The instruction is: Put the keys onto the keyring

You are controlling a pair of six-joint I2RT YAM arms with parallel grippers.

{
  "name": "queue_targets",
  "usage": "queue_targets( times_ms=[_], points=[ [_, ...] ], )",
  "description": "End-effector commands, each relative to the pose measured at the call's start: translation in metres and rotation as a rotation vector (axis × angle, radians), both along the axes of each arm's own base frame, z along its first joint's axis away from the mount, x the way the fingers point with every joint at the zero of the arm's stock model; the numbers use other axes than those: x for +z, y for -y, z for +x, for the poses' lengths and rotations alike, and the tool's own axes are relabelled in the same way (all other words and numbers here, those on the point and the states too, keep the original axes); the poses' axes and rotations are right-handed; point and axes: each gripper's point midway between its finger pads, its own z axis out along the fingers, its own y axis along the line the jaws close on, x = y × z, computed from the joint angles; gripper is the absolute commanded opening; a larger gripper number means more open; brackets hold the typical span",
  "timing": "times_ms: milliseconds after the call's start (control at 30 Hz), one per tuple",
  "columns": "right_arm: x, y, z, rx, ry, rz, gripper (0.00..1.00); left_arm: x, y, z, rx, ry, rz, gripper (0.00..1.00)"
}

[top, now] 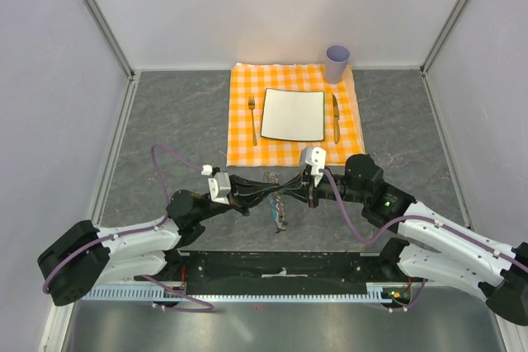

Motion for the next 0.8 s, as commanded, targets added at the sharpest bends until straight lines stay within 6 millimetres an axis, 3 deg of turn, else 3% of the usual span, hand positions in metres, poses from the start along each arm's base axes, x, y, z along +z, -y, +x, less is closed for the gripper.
queue_targets(
  times_ms=[0, 133, 333, 367, 433, 467, 533, 600, 767],
  points=[
    [0.013, -0.004, 0.003, 0.009, 0.029, 0.047, 0.0, 0.027, -0.007, -0.013, -0.023, 0.094, -0.093, 0.02],
    [0.009, 0.001, 0.008, -0.016, 0.029, 0.025, 0.0, 0.024, -0.009, -0.011, -0.007, 0.095, -0.075, 0.02],
    [-0.01, 0.016, 0.023, -0.089, 0.032, -0.122, 0.0, 0.014, -0.01, -0.004, 0.028, 0.075, 0.031, 0.25],
    [-0.013, 0.018, 0.024, -0.094, 0.035, -0.144, 0.0, 0.004, -0.01, -0.005, 0.025, 0.049, 0.081, 0.29],
    [-0.016, 0.023, 0.028, -0.111, 0.044, -0.194, 0.0, 0.004, -0.012, -0.005, 0.033, 0.051, 0.123, 0.32],
    [-0.017, 0.024, 0.028, -0.112, 0.046, -0.211, 0.0, -0.012, -0.014, -0.006, 0.025, 0.009, 0.198, 0.35],
    [-0.016, 0.026, 0.026, -0.097, 0.048, -0.243, 0.0, -0.011, -0.013, -0.006, 0.02, 0.02, 0.261, 0.36],
    [-0.015, 0.028, 0.023, -0.064, 0.064, -0.282, 0.0, -0.032, -0.011, -0.004, 0.011, -0.022, 0.368, 0.37],
    [-0.011, 0.029, 0.023, 0.005, 0.089, -0.385, 0.0, -0.034, 0.005, -0.004, -0.067, -0.032, 0.412, 0.37]
  ],
)
